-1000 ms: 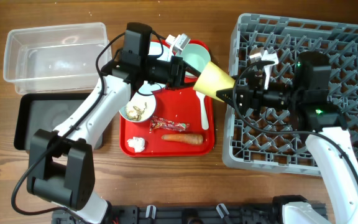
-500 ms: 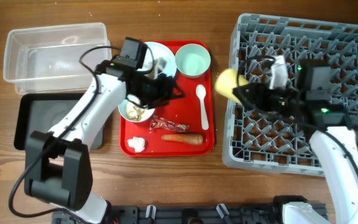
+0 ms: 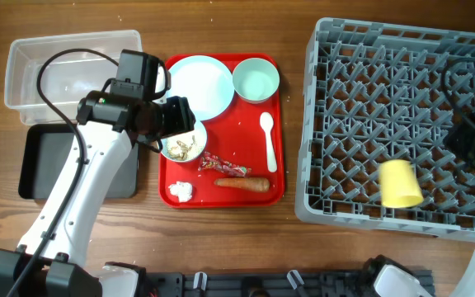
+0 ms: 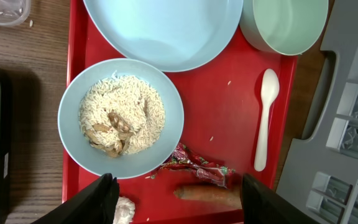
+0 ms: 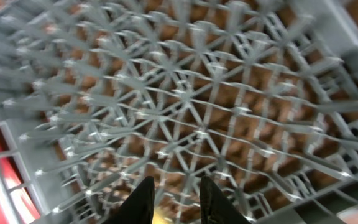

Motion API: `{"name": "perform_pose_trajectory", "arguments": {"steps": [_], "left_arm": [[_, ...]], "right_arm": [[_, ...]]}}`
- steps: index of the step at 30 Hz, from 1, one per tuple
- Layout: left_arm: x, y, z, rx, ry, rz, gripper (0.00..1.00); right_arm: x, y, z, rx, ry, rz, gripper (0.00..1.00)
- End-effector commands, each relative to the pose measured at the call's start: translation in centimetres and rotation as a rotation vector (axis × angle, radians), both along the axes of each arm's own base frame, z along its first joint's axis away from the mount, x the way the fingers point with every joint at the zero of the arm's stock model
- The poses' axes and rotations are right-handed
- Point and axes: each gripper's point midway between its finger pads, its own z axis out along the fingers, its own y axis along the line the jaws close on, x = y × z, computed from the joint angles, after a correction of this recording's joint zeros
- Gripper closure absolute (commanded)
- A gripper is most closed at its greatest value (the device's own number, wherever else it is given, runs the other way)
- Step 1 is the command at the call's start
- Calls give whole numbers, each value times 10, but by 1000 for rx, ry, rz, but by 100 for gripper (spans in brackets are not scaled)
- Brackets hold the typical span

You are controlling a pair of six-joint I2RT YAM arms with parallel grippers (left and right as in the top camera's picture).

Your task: Sort waste into correct bins and load items into the dishwasher rack

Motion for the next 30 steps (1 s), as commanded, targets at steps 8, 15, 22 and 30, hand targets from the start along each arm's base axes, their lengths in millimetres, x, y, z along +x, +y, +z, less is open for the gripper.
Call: {"name": "perform_pose_trajectory", "arguments": {"steps": [8,15,22,30], "left_arm": [[2,4,6,19,-29,-4,35],[2,4,6,19,-29,-4,35],[2,2,6,12,-26,-7,35],[-5,-20,8,-27,-23,-71,35]], "right_arm": [[7,8,-10,75,20,42,68],[-6,17,-20,122,90,44,64],[-17,29,-48,237,234,48,45],[-19,31,-50,252,245,50,43]]}}
